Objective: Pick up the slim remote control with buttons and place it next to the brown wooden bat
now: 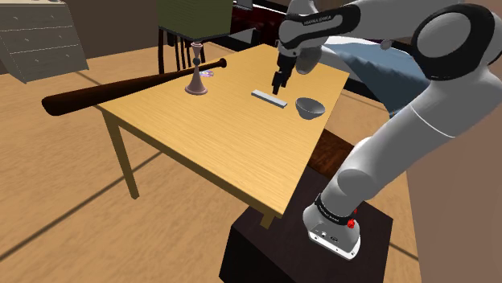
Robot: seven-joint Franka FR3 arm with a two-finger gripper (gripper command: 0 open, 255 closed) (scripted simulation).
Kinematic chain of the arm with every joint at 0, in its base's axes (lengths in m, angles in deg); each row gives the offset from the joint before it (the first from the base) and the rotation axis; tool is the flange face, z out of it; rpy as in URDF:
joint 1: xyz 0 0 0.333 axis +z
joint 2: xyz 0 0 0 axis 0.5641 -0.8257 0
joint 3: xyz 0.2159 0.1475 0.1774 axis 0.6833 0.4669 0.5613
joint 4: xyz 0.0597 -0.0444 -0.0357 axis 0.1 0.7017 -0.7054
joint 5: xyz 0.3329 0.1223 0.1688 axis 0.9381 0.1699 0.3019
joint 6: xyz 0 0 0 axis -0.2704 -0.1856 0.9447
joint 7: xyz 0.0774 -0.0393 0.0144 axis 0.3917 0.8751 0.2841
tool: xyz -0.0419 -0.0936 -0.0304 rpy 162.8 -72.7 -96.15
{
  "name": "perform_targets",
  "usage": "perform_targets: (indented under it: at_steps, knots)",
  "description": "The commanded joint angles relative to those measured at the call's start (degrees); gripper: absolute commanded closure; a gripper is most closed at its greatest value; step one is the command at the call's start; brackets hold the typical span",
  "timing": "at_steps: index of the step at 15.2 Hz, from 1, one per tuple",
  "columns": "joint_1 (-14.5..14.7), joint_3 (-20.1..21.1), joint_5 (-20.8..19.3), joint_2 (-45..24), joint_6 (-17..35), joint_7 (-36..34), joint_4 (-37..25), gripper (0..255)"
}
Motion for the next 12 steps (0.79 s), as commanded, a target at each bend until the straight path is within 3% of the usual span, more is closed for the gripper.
perform_targets:
  at_steps: [1, 6, 12]
  knots:
    - [-0.3, -1.7, 1.8, -4.7, 1.9, 2.9, -2.8, 0]
    - [-1.8, -4.4, 7.8, -16.4, 4.5, 10.0, -10.8, 0]
    - [-6.4, -4.6, 15.9, -31.0, 4.6, 17.6, -23.4, 0]
